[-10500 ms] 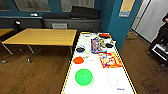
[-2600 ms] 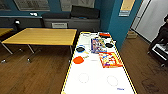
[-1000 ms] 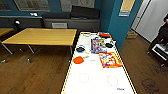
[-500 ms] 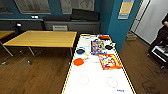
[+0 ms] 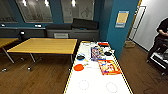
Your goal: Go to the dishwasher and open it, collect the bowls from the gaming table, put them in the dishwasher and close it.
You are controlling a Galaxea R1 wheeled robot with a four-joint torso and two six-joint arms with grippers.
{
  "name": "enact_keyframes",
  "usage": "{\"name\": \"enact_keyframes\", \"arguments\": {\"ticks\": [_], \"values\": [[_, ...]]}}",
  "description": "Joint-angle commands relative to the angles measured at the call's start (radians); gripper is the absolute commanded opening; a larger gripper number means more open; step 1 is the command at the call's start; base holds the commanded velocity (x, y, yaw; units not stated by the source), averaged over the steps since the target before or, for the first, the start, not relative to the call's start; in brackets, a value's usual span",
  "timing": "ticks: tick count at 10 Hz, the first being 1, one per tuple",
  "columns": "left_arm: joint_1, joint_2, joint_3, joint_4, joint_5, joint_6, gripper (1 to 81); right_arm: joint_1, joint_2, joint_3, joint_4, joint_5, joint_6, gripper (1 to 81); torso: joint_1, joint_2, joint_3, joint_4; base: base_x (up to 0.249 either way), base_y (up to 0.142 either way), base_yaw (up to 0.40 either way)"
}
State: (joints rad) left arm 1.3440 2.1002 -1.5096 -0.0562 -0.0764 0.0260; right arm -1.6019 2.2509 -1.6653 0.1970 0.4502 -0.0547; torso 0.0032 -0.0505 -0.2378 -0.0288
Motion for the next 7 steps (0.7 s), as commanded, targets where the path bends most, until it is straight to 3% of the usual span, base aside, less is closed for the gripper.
{"name": "enact_keyframes", "arguments": {"ticks": [1,2,7], "values": [[-0.029,-0.026,-0.012,0.013,0.05,0.006,1.0,0.015,-0.044,0.013,-0.031,-0.054,0.001,1.0,0.0,0.0,0.048,0.0,0.0,0.0,0.0],[-0.024,-0.015,-0.026,0.013,0.05,0.006,1.0,0.015,-0.044,0.009,-0.031,-0.054,0.001,1.0,0.0,0.0,0.018,0.0,0.0,0.0,0.0],[0.011,0.057,-0.199,0.013,0.052,0.006,1.0,0.01,-0.041,-0.062,-0.031,-0.093,0.001,1.0,-0.002,-0.002,0.04,0.0,0.0,0.0,0.0]]}}
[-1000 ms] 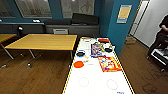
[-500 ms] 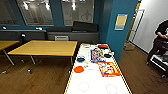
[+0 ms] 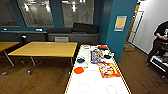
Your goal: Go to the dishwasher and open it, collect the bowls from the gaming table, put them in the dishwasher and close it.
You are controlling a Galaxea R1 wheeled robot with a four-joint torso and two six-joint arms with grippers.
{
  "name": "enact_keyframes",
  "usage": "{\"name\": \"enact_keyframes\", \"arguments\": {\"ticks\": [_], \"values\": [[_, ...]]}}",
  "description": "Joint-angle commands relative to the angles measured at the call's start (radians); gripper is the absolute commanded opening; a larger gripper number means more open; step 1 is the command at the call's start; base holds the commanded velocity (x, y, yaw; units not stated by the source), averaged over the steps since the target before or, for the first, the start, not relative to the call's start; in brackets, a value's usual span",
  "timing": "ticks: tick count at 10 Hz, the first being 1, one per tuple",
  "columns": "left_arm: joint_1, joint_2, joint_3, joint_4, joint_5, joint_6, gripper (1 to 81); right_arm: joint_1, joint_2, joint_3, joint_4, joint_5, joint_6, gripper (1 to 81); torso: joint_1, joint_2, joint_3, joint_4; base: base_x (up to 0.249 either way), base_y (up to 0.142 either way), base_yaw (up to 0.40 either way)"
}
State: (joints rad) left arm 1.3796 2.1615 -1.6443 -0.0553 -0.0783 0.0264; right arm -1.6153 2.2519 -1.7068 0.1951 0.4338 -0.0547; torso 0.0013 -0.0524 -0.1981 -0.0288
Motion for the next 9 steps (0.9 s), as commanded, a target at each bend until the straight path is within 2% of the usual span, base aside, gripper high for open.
{"name": "enact_keyframes", "arguments": {"ticks": [1,3,4,7,9], "values": [[-0.012,0.011,-0.091,0.012,0.052,0.007,1.0,0.021,-0.039,-0.031,-0.029,-0.078,0.001,1.0,0.0,0.0,0.0,0.0,0.0,0.0,0.0],[-0.003,0.035,-0.126,0.012,0.052,0.007,1.0,0.021,-0.032,-0.042,-0.029,-0.078,0.001,1.0,0.0,0.0,0.034,0.0,0.0,0.0,0.0],[-0.003,0.037,-0.128,0.012,0.051,0.007,1.0,0.021,-0.03,-0.043,-0.029,-0.078,0.001,1.0,0.0,0.0,0.018,0.0,0.0,0.0,0.0],[-0.003,0.052,-0.141,0.012,0.051,0.007,1.0,0.021,-0.018,-0.045,-0.031,-0.078,0.001,1.0,-0.001,-0.001,0.032,0.0,0.0,0.0,0.0],[0.006,0.086,-0.19,0.011,0.052,0.007,1.0,0.022,-0.001,-0.057,-0.039,-0.09,0.001,1.0,-0.001,-0.001,0.032,0.0,0.0,0.0,0.0]]}}
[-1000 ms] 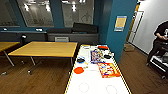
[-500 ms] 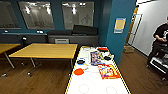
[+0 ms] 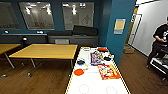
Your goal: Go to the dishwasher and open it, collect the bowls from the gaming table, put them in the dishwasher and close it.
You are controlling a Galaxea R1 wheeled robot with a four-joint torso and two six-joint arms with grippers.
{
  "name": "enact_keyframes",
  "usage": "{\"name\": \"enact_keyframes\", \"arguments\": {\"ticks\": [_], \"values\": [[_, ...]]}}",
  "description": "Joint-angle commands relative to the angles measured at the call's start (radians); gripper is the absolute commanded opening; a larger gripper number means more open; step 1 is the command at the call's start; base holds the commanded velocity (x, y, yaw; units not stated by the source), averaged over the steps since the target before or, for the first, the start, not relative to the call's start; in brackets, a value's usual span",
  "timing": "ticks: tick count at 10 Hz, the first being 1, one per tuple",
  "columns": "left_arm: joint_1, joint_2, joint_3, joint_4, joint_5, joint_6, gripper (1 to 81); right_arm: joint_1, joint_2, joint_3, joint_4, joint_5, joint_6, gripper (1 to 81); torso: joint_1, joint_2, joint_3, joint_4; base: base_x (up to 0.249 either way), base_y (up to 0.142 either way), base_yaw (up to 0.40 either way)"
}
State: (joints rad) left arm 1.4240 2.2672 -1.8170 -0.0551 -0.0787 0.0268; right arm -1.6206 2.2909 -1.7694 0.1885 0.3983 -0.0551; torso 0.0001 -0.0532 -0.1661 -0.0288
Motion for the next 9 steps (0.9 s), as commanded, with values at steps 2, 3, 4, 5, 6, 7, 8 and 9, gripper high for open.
{"name": "enact_keyframes", "arguments": {"ticks": [2,3,4,5,6,7,8,9], "values": [[-0.029,0.019,-0.067,0.012,0.053,0.007,1.0,0.029,-0.029,-0.004,-0.037,-0.056,0.001,1.0,0.001,0.0,0.0,0.0,-0.086,0.0,0.0],[-0.026,0.025,-0.077,0.012,0.053,0.007,1.0,0.027,-0.032,-0.005,-0.043,-0.056,0.001,1.0,0.002,0.001,0.0,0.0,-0.108,0.0,0.0],[-0.023,0.028,-0.084,0.012,0.053,0.007,1.0,0.026,-0.037,-0.011,-0.044,-0.056,0.001,1.0,0.0,0.0,0.0,0.0,-0.114,0.0,0.0],[-0.02,0.028,-0.087,0.012,0.051,0.007,1.0,0.026,-0.037,-0.013,-0.044,-0.058,0.001,1.0,0.0,0.0,0.0,0.0,-0.115,0.0,0.0],[-0.017,0.028,-0.091,0.012,0.05,0.007,1.0,0.026,-0.035,-0.016,-0.046,-0.065,0.001,1.0,0.0,0.0,0.0,0.0,-0.114,0.0,0.0],[-0.012,0.029,-0.097,0.012,0.047,0.007,1.0,0.03,-0.034,-0.016,-0.049,-0.07,0.001,1.0,0.0,-0.001,0.0,0.0,-0.114,0.0,0.0],[-0.012,0.034,-0.11,0.012,0.045,0.007,1.0,0.032,-0.032,-0.013,-0.054,-0.07,0.001,1.0,0.0,-0.001,0.0,0.0,-0.114,0.0,0.0],[-0.01,0.035,-0.122,0.012,0.045,0.007,1.0,0.032,-0.032,-0.016,-0.055,-0.07,0.001,1.0,0.0,-0.001,0.0,0.0,-0.114,0.0,0.0]]}}
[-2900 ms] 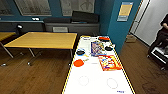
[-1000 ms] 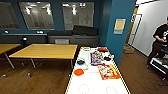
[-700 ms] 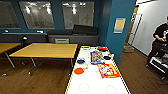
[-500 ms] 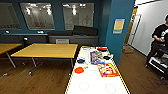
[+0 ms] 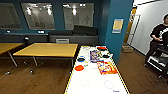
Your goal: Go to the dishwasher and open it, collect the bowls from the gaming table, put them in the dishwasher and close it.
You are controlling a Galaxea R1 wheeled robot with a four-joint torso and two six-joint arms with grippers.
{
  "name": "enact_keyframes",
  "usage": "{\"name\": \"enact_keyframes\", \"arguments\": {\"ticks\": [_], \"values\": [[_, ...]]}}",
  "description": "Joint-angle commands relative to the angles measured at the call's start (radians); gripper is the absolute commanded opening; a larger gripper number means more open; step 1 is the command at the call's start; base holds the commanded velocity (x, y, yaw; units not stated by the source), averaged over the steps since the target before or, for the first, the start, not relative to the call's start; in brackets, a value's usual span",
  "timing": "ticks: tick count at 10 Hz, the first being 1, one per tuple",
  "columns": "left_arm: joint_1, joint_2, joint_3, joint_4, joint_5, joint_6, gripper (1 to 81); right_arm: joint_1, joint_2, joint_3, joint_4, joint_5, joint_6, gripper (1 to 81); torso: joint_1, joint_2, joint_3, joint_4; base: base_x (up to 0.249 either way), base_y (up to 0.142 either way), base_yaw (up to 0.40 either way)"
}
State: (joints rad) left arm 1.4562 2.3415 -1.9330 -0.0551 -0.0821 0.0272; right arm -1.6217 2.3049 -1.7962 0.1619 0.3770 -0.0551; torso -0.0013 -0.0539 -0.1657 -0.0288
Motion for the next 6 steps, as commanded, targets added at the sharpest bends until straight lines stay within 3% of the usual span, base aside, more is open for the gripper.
{"name": "enact_keyframes", "arguments": {"ticks": [1,6], "values": [[-0.043,-0.04,-0.011,0.012,0.048,0.007,1.0,0.033,-0.045,0.009,-0.028,-0.049,0.001,1.0,0.001,0.0,0.0,0.0,-0.114,0.0,0.0],[-0.029,-0.008,-0.115,0.011,0.051,0.007,1.0,0.033,-0.039,-0.017,-0.033,-0.064,0.001,1.0,0.001,0.0,0.0,0.0,-0.108,0.0,0.0]]}}
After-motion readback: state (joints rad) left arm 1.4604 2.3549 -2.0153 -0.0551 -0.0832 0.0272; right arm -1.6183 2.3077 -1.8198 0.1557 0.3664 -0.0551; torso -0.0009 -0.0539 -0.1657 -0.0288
